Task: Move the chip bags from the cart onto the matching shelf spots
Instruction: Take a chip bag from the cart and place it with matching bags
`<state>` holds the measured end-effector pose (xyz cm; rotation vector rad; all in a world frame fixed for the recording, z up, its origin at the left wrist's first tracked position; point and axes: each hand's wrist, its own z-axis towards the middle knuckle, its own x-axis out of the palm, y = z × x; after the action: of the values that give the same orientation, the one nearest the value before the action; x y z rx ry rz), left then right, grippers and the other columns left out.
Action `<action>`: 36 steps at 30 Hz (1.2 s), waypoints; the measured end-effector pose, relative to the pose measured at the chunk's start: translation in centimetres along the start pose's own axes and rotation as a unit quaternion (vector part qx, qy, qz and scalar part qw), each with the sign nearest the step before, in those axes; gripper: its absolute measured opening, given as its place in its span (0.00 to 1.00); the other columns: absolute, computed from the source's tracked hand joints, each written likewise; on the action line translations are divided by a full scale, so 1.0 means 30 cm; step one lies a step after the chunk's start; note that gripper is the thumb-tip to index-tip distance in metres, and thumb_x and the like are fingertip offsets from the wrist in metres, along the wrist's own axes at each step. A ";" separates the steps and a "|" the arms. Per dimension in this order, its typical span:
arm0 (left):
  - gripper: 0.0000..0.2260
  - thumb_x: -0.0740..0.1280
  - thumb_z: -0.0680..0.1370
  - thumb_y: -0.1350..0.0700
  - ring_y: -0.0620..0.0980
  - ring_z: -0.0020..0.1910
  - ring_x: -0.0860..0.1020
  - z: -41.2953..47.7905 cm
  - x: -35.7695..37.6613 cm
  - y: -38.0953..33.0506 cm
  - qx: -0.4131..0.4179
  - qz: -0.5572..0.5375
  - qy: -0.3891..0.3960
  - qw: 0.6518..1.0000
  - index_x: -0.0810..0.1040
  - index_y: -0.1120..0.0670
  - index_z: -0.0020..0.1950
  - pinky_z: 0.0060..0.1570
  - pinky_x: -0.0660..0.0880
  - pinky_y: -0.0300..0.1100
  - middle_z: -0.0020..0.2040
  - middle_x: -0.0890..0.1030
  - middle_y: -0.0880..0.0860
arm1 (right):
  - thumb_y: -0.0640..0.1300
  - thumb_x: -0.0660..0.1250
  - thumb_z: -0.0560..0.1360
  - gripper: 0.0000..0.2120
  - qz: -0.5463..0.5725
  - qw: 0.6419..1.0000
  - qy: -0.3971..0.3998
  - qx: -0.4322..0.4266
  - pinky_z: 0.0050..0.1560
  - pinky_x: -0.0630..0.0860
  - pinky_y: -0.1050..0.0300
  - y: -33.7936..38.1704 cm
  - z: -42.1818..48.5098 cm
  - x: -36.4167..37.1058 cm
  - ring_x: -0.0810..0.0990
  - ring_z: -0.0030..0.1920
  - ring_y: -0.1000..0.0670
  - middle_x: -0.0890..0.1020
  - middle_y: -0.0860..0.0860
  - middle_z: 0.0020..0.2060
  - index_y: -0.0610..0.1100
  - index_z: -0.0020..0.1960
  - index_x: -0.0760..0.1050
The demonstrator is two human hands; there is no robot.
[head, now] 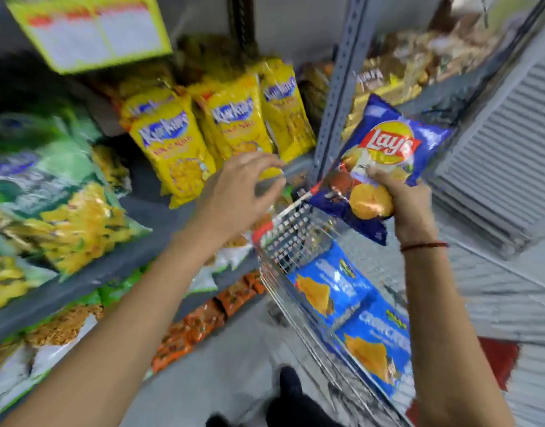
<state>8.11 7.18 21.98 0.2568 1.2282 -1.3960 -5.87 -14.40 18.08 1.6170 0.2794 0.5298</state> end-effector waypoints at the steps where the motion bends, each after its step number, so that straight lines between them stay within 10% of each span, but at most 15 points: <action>1: 0.15 0.62 0.75 0.48 0.54 0.59 0.77 0.007 -0.098 -0.016 0.016 0.021 -0.045 0.999 0.78 0.54 0.57 0.60 0.72 0.47 0.58 0.81 0.54 | 0.34 0.74 0.68 0.10 0.015 0.999 0.026 -0.031 0.43 0.81 0.60 0.087 -0.012 0.067 0.85 0.40 0.56 0.87 0.57 0.36 0.45 0.46 0.81; 12: 0.15 0.62 0.75 0.51 0.56 0.58 0.76 -0.211 -0.968 -0.009 -0.036 0.269 -0.383 0.883 0.77 0.57 0.58 0.60 0.67 0.41 0.57 0.80 0.56 | 0.37 0.71 0.69 0.07 0.130 0.912 0.331 -0.202 0.36 0.80 0.61 0.730 -0.318 0.768 0.84 0.36 0.57 0.86 0.57 0.34 0.45 0.46 0.80; 27: 0.38 0.47 0.69 0.33 0.52 0.71 0.66 -0.595 -1.265 0.222 -0.293 0.361 -0.278 0.841 0.70 0.56 0.68 0.68 0.62 0.48 0.69 0.72 0.55 | 0.37 0.78 0.63 0.12 0.105 0.815 0.537 -0.192 0.40 0.81 0.59 0.756 -0.727 1.615 0.83 0.35 0.56 0.86 0.53 0.37 0.43 0.44 0.80; 36: 0.43 0.37 0.68 0.28 0.47 0.69 0.68 -0.659 -1.257 0.280 -0.281 0.395 -0.273 0.831 0.70 0.52 0.68 0.71 0.55 0.43 0.69 0.73 0.50 | 0.38 0.82 0.59 0.25 0.053 0.808 0.553 -0.199 0.47 0.82 0.52 0.618 -0.835 1.884 0.84 0.43 0.50 0.85 0.45 0.47 0.39 0.54 0.79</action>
<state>15.78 46.78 37.99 -0.0609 0.8313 -0.3034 28.07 32.15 47.14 0.7535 0.8737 1.4937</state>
